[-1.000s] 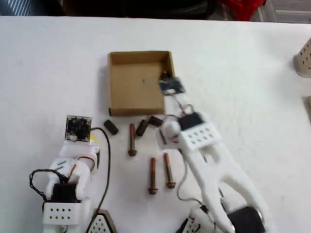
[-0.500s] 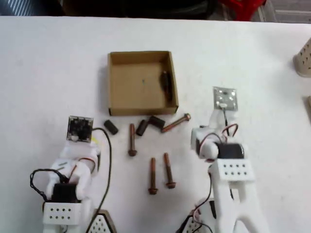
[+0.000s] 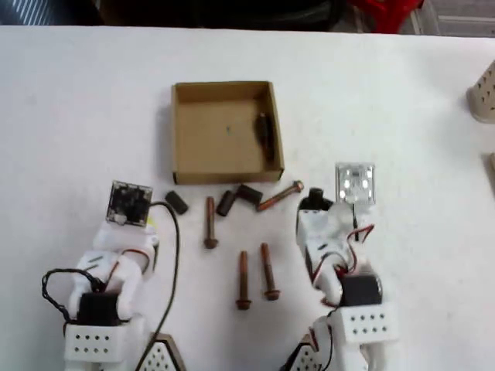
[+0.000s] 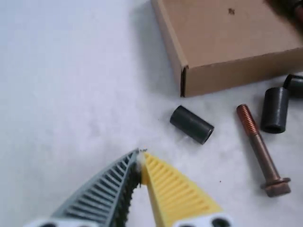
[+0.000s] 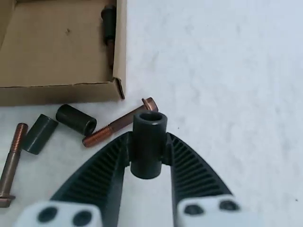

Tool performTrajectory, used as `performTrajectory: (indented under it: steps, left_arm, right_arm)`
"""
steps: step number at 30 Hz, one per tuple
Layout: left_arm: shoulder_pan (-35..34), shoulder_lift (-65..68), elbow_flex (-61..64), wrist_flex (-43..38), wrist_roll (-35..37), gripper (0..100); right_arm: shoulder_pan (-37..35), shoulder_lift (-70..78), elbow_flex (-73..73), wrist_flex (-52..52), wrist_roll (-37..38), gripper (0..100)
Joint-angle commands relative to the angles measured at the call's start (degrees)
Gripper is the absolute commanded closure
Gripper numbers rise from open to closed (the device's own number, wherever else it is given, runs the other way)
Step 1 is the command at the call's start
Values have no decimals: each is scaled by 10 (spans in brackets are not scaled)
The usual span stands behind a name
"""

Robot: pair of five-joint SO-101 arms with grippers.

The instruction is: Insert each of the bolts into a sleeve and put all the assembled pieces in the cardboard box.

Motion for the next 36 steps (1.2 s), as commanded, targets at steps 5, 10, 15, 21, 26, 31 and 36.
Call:
performTrajectory:
  steps: [5, 10, 15, 21, 26, 31, 36]
  left_arm:
    - [90, 100, -121, 21, -4, 976]
    - [145, 323, -225, 23, -2, 976]
    - [222, 553, -317, 18, 55, 976]
    - [246, 765, -420, 11, 59, 976]
    - [240, 895, -480, 8, 59, 976]
    - [243, 962, -519, 20, 59, 976]
    - [300, 964, -524, 30, 59, 976]
  right_arm:
    - [-6, -175, 74, -16, 7, 981]
    - [-6, -190, 84, -15, 7, 981]
    - [-6, -191, 86, -15, 7, 981]
    - [-6, -193, 87, -15, 7, 981]
    - [-6, -194, 87, -15, 7, 981]
    - [-5, -195, 87, -15, 7, 981]
    - [-5, -195, 87, -15, 7, 981]
